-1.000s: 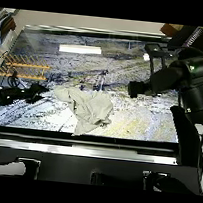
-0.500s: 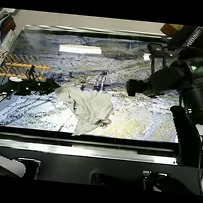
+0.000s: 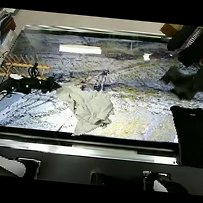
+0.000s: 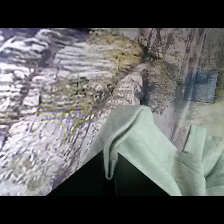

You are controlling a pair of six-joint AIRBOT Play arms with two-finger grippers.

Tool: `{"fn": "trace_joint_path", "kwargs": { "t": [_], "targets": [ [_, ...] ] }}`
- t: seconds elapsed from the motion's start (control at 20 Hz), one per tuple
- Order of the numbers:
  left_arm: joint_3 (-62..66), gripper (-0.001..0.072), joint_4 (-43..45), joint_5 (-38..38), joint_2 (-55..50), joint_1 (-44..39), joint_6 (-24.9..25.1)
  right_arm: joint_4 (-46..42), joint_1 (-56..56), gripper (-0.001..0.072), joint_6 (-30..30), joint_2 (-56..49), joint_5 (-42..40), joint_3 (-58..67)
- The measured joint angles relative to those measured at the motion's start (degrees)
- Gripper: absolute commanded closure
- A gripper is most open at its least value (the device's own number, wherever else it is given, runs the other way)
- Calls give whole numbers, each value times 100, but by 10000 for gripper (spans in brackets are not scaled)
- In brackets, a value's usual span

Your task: Fold the clothes and pants, and hang the long-sleeved shirts on hangers.

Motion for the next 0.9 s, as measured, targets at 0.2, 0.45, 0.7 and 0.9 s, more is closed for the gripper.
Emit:
{"fn": "trace_joint_path", "kwargs": {
  "t": [0.2,0.45,0.7,0.9],
  "targets": [
    [2,692,2,-155,59,33,-151,2201,9,23,-1624,-317,374,-2103],
    [2,692,0,-256,79,39,-260,3189,1156,22,-2184,-737,1508,-3213],
    [2,692,0,-269,79,39,-315,3888,2004,74,-2332,-1357,2083,-3403],
    [2,693,2,-280,74,42,-343,4315,2371,662,-2356,-1541,2365,-3383]
  ]
}}
